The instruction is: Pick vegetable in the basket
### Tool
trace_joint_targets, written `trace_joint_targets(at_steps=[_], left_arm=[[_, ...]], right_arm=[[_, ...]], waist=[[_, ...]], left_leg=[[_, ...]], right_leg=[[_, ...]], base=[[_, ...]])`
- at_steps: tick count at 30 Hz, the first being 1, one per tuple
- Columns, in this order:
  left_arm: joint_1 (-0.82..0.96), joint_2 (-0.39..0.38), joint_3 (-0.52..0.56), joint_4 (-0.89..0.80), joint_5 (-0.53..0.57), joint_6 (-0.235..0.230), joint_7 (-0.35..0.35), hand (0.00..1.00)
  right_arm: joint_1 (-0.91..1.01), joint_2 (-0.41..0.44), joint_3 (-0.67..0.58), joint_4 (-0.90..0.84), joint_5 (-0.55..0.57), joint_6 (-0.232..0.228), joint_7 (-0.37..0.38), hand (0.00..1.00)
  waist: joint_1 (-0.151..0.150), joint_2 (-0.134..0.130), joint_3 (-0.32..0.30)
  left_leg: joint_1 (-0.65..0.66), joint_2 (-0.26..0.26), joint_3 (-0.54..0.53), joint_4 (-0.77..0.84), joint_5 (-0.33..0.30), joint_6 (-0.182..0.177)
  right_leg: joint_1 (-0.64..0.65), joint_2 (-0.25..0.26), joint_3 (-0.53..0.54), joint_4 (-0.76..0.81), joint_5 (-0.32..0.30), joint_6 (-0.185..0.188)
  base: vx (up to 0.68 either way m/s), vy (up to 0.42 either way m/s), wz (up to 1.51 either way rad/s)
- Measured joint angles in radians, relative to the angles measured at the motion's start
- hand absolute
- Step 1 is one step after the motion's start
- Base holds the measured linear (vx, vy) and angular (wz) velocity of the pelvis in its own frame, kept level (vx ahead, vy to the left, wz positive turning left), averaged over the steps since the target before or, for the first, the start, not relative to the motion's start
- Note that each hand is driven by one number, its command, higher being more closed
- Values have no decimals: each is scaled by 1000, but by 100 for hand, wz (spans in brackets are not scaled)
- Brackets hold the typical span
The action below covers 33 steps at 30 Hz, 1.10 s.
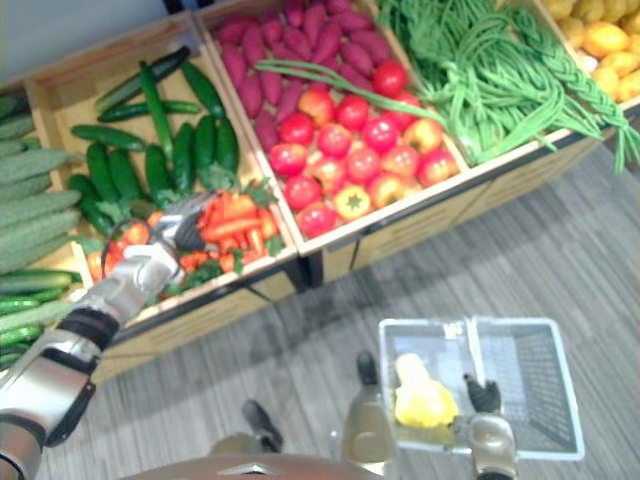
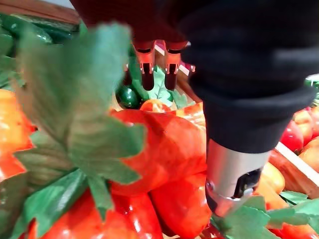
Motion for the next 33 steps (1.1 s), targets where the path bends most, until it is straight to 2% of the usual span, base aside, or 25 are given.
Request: trace_joint_targets(at_steps=[4,12,13,20,25,33], left_arm=[[-10,-3,0,0,0,1,5,0],[-50,-3,19,43,0,9,20,0],[-50,-2,32,51,0,8,21,100],[-90,-3,113,80,-2,32,42,100],[-95,-6,132,91,-3,48,47,100],[-97,-9,130,98,-2,49,44,100]], right_arm=[[-20,0,0,-3,0,0,-3,100],[-25,2,0,-4,1,0,-5,100],[-29,3,0,-4,1,0,-5,100],[-43,9,5,-4,1,1,-5,100],[-43,9,25,-3,1,1,-5,100],[-39,18,25,-2,1,2,-6,100]], waist=[[-1,-7,24],[-11,-19,36],[-15,-22,39],[-25,-37,51],[-45,-36,51],[-54,-39,50]], left_leg=[[-6,-1,14,0,1,0],[-21,-5,31,0,7,4],[-22,-5,35,0,8,4],[-39,-2,60,-7,20,-2],[-37,12,71,-7,28,-8],[-32,13,58,-7,35,-9]], right_leg=[[-19,1,31,0,14,7],[-44,2,72,-5,25,23],[-45,3,84,-12,32,30],[-65,12,128,-39,46,32],[-69,30,136,-39,48,30],[-56,30,128,-41,51,27]], base=[[-16,-18,-11],[-28,-25,-7],[-46,-26,-9],[-60,-42,-10],[-23,-53,-9],[-7,-18,3]])
